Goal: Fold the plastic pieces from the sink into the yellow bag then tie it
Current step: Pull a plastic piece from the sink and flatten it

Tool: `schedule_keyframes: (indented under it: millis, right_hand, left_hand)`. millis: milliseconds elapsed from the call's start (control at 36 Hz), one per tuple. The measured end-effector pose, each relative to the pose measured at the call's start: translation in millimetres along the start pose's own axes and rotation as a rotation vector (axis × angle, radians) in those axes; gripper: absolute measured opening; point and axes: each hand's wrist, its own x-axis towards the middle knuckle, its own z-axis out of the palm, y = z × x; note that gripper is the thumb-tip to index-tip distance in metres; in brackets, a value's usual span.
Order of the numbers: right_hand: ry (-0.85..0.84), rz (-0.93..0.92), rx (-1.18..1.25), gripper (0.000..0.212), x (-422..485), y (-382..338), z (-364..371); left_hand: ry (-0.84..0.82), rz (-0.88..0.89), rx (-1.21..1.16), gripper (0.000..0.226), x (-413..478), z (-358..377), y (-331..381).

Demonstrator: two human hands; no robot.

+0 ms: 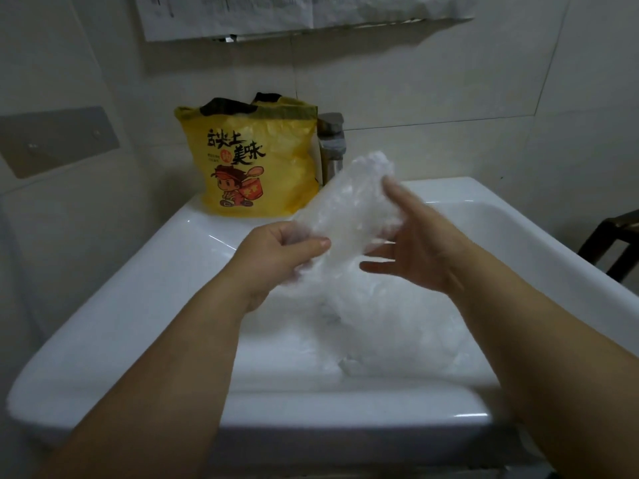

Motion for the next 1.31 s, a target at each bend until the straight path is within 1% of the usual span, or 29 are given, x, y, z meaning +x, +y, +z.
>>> schedule_keyframes:
  millis: [28, 83, 139, 167, 222, 250, 278, 306, 361, 417, 444, 472, 500, 528, 556, 611, 639, 667, 778, 861, 889, 944, 972, 1056, 1111, 1167, 1194, 1250, 1306]
  right_hand:
    - [0.016, -0.022, -0.034, 0.061, 2, 3, 4]
    - [0.114, -0.074, -0.024, 0.038, 5, 7, 9]
    - [0.173, -0.114, 0.068, 0.029, 7, 6, 7]
    - [0.161, -0.135, 0.104, 0.025, 7, 5, 5]
    - [0.130, -0.155, 0.128, 0.017, 8, 2, 4]
    - [0.122, -0.159, 0.138, 0.016, 7, 2, 4]
    - [0.111, -0.170, 0.167, 0.019, 7, 1, 5]
    - [0.092, -0.182, 0.216, 0.030, 7, 1, 6]
    - [0.043, -0.153, 0.300, 0.065, 8, 3, 5]
    - [-0.070, -0.061, 0.256, 0.089, 8, 6, 7]
    - [-0.148, -0.004, 0.184, 0.094, 8, 10, 10]
    - [-0.217, 0.051, 0.093, 0.093, 8, 15, 15]
    - [-0.273, 0.092, 0.005, 0.086, 7, 20, 22]
    - [-0.290, 0.108, -0.051, 0.076, 7, 24, 29]
    - [-0.265, 0.095, -0.069, 0.067, 9, 26, 35]
    - [-0.187, 0.047, -0.003, 0.042, 13, 27, 41]
    - [-0.157, 0.032, 0.064, 0.034, 14, 24, 41]
    - [-0.147, 0.023, 0.123, 0.033, 15, 21, 39]
    - [-0.122, -0.034, 0.293, 0.034, 13, 6, 22]
    - [0.002, -0.078, 0.430, 0.041, 8, -5, 8]
    - [0.036, -0.080, 0.441, 0.044, 7, -7, 4]
    - [0.080, -0.064, 0.411, 0.046, 7, -8, -2]
    - [0.075, -0.057, 0.388, 0.048, 7, -7, -3]
    - [0.037, -0.050, 0.283, 0.065, 9, -2, -2]
    - [0.031, -0.055, 0.184, 0.061, 10, 1, 0]
    - [0.001, -0.046, 0.063, 0.057, 12, 5, 0]
    - [-0.027, -0.034, 0.007, 0.059, 13, 7, 0]
    - [-0.092, -0.003, -0.076, 0.065, 13, 11, 3]
    - [-0.146, 0.011, -0.094, 0.060, 11, 13, 6]
  left_hand:
    - [0.008, -0.002, 0.010, 0.012, 0, 1, -1]
    - [0.018, -0.011, 0.021, 0.016, 0, 3, -1]
    - [-0.010, -0.029, -0.043, 0.012, 0, 2, 0]
    - [-0.053, -0.054, -0.104, 0.013, -1, 1, 2]
    - [-0.165, -0.125, -0.197, 0.027, -3, -1, 6]
    - [-0.195, -0.138, -0.198, 0.025, -3, -1, 7]
    - [-0.197, -0.138, -0.191, 0.018, -4, 0, 7]
    - [-0.183, -0.136, -0.195, 0.010, -4, 2, 7]
    - [-0.136, -0.121, -0.259, 0.007, -4, 6, 9]
    - [-0.128, -0.093, -0.348, 0.009, -3, 12, 11]
    - [-0.151, -0.086, -0.371, 0.008, -4, 14, 12]
    - [-0.180, -0.076, -0.366, 0.007, -4, 17, 12]
    - [-0.206, -0.067, -0.342, 0.009, -5, 19, 12]
    - [-0.224, -0.066, -0.314, 0.013, -6, 21, 11]
    - [-0.225, -0.072, -0.294, 0.016, -6, 23, 10]
    - [-0.211, -0.088, -0.251, 0.021, -6, 23, 9]
    - [-0.215, -0.096, -0.231, 0.019, -6, 22, 8]
    - [-0.217, -0.110, -0.218, 0.015, -6, 21, 8]
    - [-0.201, -0.175, -0.195, 0.010, -6, 16, 5]
    - [-0.217, -0.205, -0.110, 0.007, -6, 12, 3]
    - [-0.221, -0.214, -0.088, 0.006, -6, 11, 3]
    - [-0.231, -0.230, -0.039, 0.006, -5, 10, 2]
    - [-0.240, -0.237, -0.005, 0.007, -5, 10, 1]
    - [-0.279, -0.211, 0.198, 0.013, -6, 9, -3]
    - [-0.278, -0.170, 0.308, 0.023, -6, 8, -3]
    - [-0.289, -0.135, 0.246, 0.032, -5, 5, 2]
    - [-0.298, -0.127, 0.172, 0.034, -4, 4, 4]
    - [-0.287, -0.108, 0.083, 0.027, -4, 5, 5]
    - [-0.223, -0.089, 0.097, 0.013, -4, 7, 4]
